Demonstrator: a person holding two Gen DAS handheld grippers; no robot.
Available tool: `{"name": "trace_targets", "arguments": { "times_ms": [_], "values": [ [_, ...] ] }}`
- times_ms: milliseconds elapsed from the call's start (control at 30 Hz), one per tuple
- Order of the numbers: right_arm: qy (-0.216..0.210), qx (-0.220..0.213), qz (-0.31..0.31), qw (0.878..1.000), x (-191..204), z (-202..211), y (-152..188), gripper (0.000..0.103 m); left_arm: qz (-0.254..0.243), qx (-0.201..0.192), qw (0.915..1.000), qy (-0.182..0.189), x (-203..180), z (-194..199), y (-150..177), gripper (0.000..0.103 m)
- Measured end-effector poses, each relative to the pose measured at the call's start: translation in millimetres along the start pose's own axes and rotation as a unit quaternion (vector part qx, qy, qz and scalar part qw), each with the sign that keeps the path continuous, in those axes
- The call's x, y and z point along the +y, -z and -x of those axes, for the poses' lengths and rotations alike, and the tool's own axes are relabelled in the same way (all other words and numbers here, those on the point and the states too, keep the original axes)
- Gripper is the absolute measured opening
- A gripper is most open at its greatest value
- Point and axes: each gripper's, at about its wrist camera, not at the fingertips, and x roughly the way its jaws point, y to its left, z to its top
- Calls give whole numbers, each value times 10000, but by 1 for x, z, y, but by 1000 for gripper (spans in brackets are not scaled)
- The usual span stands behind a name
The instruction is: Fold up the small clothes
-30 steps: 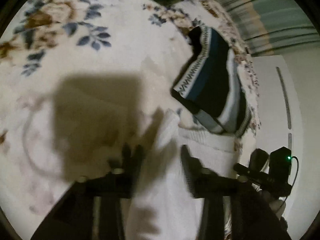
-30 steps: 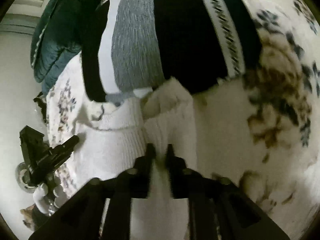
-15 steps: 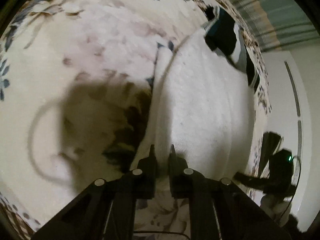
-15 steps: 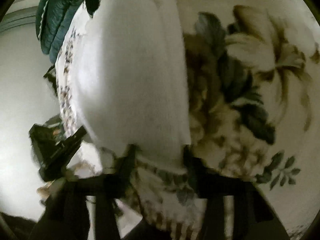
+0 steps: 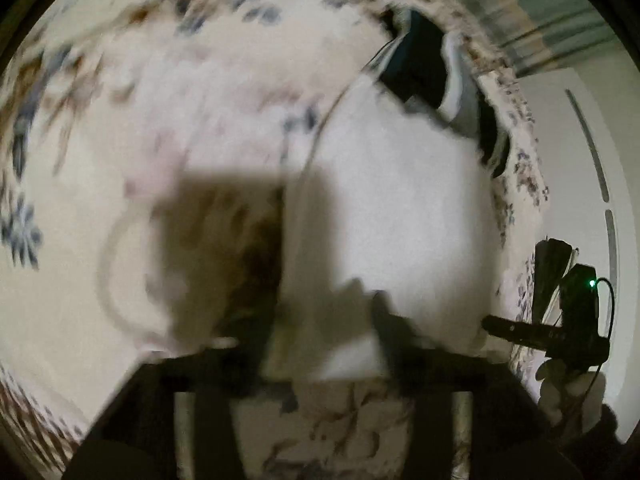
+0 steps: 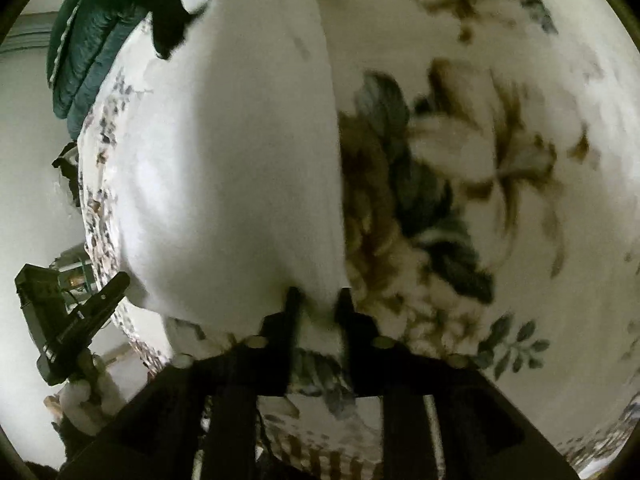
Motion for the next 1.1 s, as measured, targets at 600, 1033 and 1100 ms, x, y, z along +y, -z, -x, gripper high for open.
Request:
{"name": "trace_targets", "arguments": {
  "times_ms": [600,1033,1100],
  "values": [
    [293,-1160,217,9926,53,17,-151,10,-1076,-428,9907,-718,-44,-76,-120,8],
    [785,-1614,367,9831,101,25,-147,5,-1197,-525,9889,-704,-50,-63,-125,6],
    [766,-1704,324,9819,108,27,-150,5,-1049,-534,9915,-555,-44,-57,-131,6]
  ]
}}
